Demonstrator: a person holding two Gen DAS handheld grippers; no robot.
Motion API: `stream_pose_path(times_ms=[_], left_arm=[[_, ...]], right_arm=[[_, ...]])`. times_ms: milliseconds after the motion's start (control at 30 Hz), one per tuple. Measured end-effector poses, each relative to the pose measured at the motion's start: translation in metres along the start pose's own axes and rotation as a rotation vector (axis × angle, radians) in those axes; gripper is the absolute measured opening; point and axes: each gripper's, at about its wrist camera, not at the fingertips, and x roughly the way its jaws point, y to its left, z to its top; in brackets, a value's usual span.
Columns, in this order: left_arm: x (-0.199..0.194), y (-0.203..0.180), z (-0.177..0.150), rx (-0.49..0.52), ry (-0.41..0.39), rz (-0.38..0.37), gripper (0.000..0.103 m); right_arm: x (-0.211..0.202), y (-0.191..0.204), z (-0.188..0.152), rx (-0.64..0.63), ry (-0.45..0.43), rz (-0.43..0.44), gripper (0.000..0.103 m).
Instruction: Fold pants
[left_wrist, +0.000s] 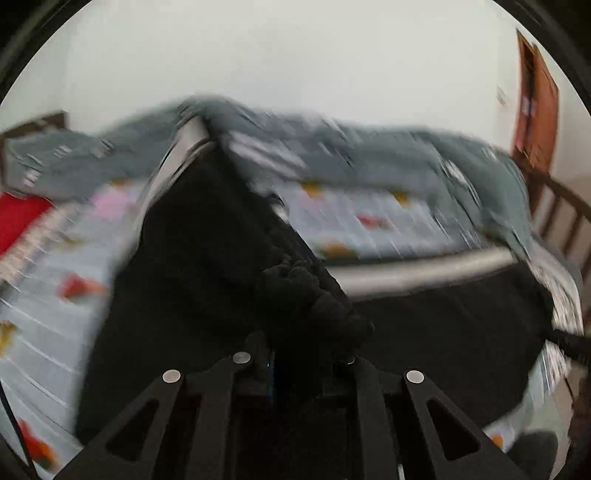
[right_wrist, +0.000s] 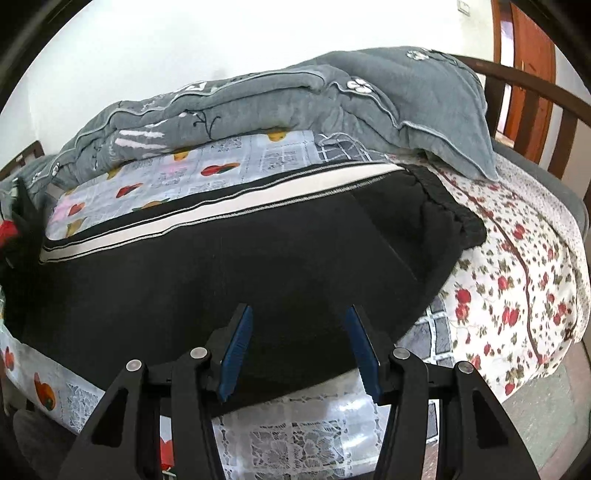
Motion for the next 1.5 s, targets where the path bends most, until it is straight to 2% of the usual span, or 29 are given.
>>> stream_pose_path(times_ms=[67,100,167,200,233,300,333,433,467,500,667,767,967,1000,1067,1100,1133,1233,1367,1433,1500], left_arm=[[0.016,-0.022,-0.021,0.018,0.074,-0.041,0.013],[0.022,-0.035,-0.032,0.052,0.089,-0.018,0.013],[0.018,-0.044,-0.040,0.113,0.052,0.030,0.013],[0.015,-0.045,-0.039,0.119,0.053,0.016,0.016],[0.011,-0.041,-0.034,0.106,0.070,-0.025,0.020],[0.003,-0.026,-0.026,0.078,0.107,-0.122,0.043],[-0.006,-0.018,-0.025,0.068,0.105,-0.147,0.047],[-0.031,0.003,-0.024,0.087,0.010,-0.125,0.063],[-0.041,0.012,-0.025,0.088,-0.019,-0.112,0.074],[-0.050,0.023,-0.027,0.077,-0.051,-0.088,0.076],[-0.067,0.078,-0.023,-0.001,-0.071,-0.011,0.076],[-0.072,0.111,-0.028,-0.067,-0.052,0.077,0.076],[-0.074,0.153,-0.042,-0.157,-0.030,0.126,0.076],[-0.074,0.157,-0.044,-0.169,-0.028,0.135,0.076],[-0.077,0.167,-0.048,-0.198,-0.027,0.130,0.076],[-0.078,0.170,-0.050,-0.209,-0.029,0.121,0.076],[-0.081,0.173,-0.051,-0.219,-0.036,0.109,0.076],[-0.085,0.180,-0.056,-0.229,-0.045,0.088,0.076],[-0.076,0.184,-0.056,-0.256,-0.016,0.065,0.076],[-0.075,0.183,-0.054,-0.257,-0.024,0.065,0.076],[-0.077,0.183,-0.052,-0.254,-0.041,0.057,0.076]], right_arm=[[-0.001,-0.004,-0.003,0.010,0.008,0.002,0.052],[-0.002,-0.006,-0.004,0.011,0.010,0.002,0.052],[-0.003,-0.006,-0.008,0.005,0.015,-0.004,0.052],[-0.003,-0.006,-0.009,0.003,0.018,-0.005,0.052],[-0.002,-0.006,-0.011,0.002,0.023,-0.001,0.052],[0.000,-0.002,-0.013,-0.001,0.033,0.015,0.052],[0.001,0.001,-0.013,-0.002,0.035,0.022,0.052],[0.004,0.019,-0.010,-0.008,0.032,0.073,0.052],[0.005,0.025,-0.008,-0.012,0.029,0.094,0.052],[0.005,0.033,-0.006,-0.016,0.026,0.117,0.052],[0.007,0.091,0.006,-0.060,0.020,0.305,0.053],[0.007,0.130,0.010,-0.100,0.019,0.405,0.053],[0.019,0.193,0.003,-0.137,0.065,0.563,0.050],[0.025,0.200,0.001,-0.141,0.083,0.559,0.039],[0.041,0.215,-0.006,-0.177,0.133,0.486,0.017],[0.042,0.218,-0.010,-0.183,0.128,0.459,0.016],[0.037,0.216,-0.012,-0.171,0.093,0.469,0.010],[0.017,0.200,-0.018,-0.147,0.034,0.550,0.008],[0.036,0.207,-0.041,-0.204,0.110,0.495,0.009],[0.028,0.209,-0.041,-0.246,0.082,0.495,0.010],[0.019,0.207,-0.027,-0.239,0.078,0.531,0.017]])
